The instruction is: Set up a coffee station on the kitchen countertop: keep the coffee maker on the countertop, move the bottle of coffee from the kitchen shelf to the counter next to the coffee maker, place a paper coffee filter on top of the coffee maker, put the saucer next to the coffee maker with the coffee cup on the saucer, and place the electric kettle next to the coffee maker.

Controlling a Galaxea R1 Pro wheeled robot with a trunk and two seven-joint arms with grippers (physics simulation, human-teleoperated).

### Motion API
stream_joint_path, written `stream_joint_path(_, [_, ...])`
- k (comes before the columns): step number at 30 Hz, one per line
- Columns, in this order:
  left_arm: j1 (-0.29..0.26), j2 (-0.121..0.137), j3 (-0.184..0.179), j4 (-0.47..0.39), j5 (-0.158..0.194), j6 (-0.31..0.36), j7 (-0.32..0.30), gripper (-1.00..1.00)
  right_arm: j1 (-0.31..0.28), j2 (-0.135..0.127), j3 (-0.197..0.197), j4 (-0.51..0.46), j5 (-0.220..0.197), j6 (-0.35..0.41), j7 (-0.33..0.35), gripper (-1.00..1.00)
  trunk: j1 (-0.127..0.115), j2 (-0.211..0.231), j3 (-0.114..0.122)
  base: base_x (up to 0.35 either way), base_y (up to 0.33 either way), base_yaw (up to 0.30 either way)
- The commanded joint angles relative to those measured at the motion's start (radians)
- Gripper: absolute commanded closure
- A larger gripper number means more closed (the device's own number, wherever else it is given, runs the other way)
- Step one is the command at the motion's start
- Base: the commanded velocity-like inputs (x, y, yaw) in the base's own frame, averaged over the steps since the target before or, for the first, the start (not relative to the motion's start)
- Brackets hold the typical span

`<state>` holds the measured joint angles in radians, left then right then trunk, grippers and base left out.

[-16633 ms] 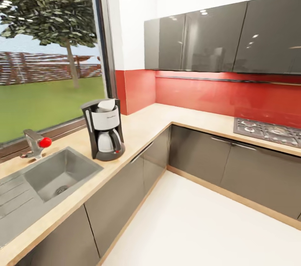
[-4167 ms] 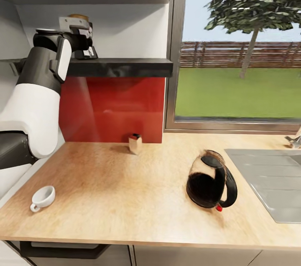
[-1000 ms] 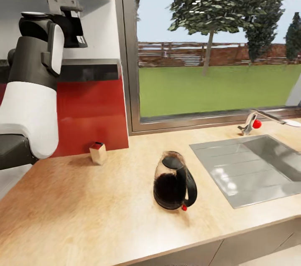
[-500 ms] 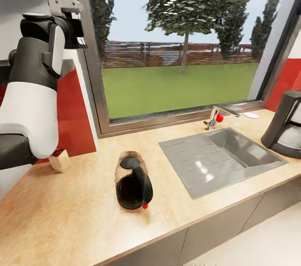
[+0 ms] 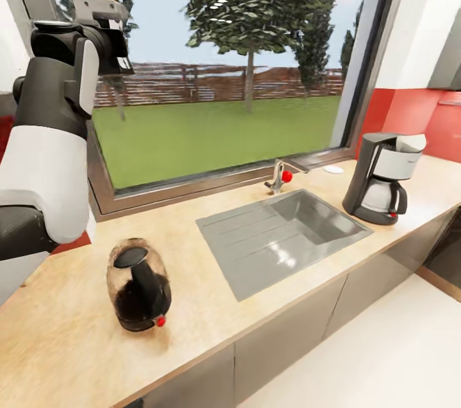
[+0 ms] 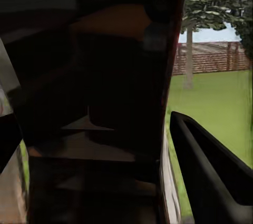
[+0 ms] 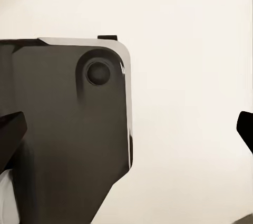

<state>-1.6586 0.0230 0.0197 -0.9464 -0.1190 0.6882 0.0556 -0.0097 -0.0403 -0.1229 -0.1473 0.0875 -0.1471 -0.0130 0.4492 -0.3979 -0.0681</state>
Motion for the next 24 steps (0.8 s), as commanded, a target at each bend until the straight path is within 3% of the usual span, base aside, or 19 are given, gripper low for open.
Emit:
stream_joint_path(1, [-0.001,0.0,0.0,-0.001,-0.01,0.005,-0.004,1.0,-0.001,0.0,-0.007,0.001,0.009,-0.003,-0.001,-1.0,0.001,-0.002,-0.002,0.083,-0.274,-0.279])
stream_joint_path(18, [0.005,-0.008,0.002,0.031,-0.009,0.001,-0.003,1.0,-0.001,0.001,-0.007,-0.02,0.009,-0.002,-0.001,-1.0,0.001,-0.002,-0.002,0.119,-0.274,-0.279])
stream_joint_path(24, [0.069,-0.011,0.003,0.035,-0.007,-0.007,-0.005,1.0,-0.001,0.002,-0.007,-0.021,0.009,-0.002,-0.001,-1.0,0.001,-0.002,-0.002,0.129,-0.274,-0.279])
